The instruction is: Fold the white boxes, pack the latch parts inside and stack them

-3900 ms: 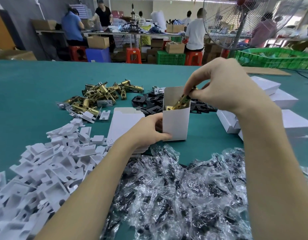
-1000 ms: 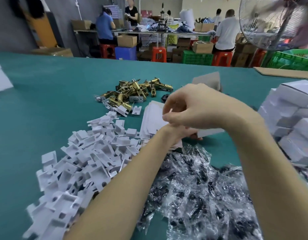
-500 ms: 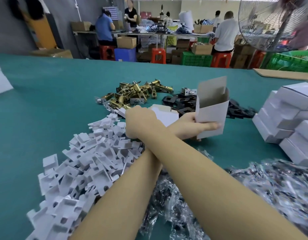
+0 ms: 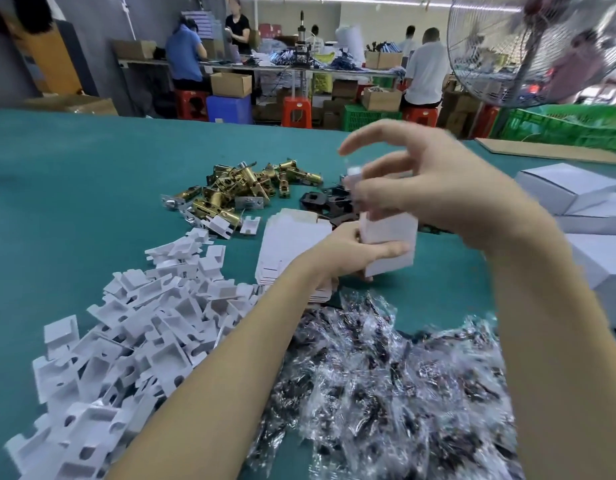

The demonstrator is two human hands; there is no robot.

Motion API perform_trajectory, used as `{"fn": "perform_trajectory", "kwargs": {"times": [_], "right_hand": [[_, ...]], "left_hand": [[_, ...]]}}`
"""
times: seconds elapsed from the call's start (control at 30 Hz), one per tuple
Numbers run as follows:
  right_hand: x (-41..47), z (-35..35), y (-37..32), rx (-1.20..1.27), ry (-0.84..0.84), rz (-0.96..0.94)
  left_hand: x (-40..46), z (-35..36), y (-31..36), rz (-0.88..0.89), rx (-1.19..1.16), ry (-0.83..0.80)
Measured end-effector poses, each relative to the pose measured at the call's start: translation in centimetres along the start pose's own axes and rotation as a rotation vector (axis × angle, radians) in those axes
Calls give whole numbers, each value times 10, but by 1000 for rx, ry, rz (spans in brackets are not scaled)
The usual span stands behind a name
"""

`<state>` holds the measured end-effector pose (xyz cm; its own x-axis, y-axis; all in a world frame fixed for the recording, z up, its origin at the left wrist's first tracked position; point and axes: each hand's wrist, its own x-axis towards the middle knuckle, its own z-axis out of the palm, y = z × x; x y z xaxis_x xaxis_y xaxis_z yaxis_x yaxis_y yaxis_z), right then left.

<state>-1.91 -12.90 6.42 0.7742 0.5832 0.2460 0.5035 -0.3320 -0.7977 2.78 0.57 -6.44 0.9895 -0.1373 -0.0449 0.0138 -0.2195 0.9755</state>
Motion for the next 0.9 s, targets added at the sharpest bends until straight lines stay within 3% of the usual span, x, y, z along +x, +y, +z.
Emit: {"fn": "perform_trajectory", "kwargs": {"times": [0.23,0.47,0.6,0.7,0.9], "right_hand": [[-8,-41,27,-86,396,-42],[1,-37,35,-409,492,-138],[-1,-38,29,-353,630,-229],[-1,-35,28,-313,563,-205],[4,-27,42,-596,381,67]], "left_hand": [[-10,-10,10,-21,-96,-110],[-19,-12,14,-62,-87,-264],[-19,-13,12,-101,-78,-340],[-18,-12,12,-82,-57,-339],[-16,-13,11,-58,-62,-286]]}}
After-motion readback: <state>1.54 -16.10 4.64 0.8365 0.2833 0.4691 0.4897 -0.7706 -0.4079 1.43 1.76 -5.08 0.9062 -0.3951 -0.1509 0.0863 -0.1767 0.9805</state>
